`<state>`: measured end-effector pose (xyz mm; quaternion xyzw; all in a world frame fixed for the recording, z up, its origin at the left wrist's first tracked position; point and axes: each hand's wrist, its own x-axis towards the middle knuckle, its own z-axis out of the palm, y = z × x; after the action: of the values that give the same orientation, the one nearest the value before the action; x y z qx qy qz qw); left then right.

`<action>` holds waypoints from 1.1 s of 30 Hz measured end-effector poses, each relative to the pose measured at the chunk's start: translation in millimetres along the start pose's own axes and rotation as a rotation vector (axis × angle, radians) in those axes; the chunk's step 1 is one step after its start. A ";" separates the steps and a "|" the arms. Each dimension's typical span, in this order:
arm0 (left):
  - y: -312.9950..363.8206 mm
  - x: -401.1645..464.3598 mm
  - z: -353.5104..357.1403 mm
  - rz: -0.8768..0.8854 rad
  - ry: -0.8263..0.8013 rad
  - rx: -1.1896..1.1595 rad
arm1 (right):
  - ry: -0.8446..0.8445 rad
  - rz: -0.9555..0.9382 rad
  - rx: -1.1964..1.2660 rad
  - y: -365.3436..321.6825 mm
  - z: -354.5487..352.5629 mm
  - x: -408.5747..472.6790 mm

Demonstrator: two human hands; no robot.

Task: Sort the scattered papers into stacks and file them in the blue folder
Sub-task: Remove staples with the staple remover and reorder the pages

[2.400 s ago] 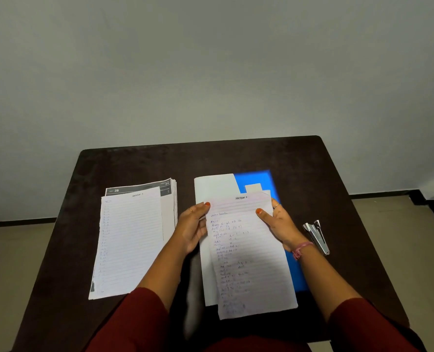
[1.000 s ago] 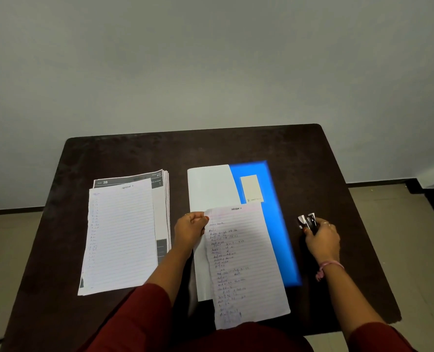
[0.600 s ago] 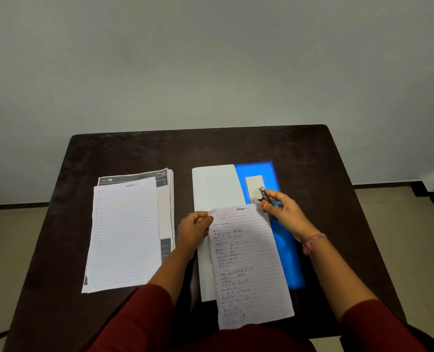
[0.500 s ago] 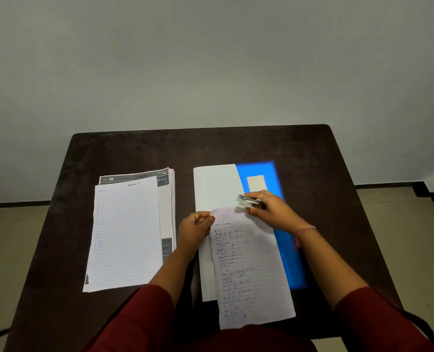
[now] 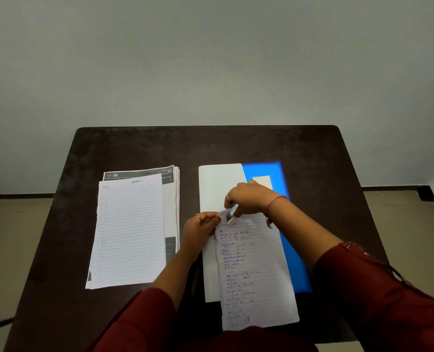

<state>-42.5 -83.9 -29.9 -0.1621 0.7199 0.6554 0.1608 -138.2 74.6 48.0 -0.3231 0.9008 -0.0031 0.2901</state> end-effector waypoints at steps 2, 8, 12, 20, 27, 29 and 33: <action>-0.4 0.1 -0.3 0.009 0.006 0.001 | -0.037 -0.014 -0.003 -2.9 -5.2 5.1; -1.5 1.8 -0.5 -0.008 0.011 -0.032 | -0.089 -0.022 -0.015 -9.3 -13.4 11.2; -4.6 4.4 -0.2 -0.030 0.011 -0.040 | -0.088 -0.032 -0.049 -9.7 -16.2 14.3; -5.8 8.6 -0.6 -0.058 0.059 0.025 | -0.117 -0.037 -0.087 -10.6 -15.4 18.7; -3.6 6.5 3.1 -0.004 0.078 0.065 | -0.165 -0.033 -0.090 -11.1 -15.4 20.9; -3.5 7.0 3.0 -0.004 0.078 0.076 | -0.174 -0.036 -0.093 -11.1 -14.7 22.6; -5.3 6.6 0.9 -0.028 0.008 0.057 | -0.169 -0.047 -0.106 -11.6 -15.4 24.1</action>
<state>-46.1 -83.6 -37.6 -0.1701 0.7366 0.6317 0.1717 -154.6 48.6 50.5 -0.3582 0.8642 0.0649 0.3472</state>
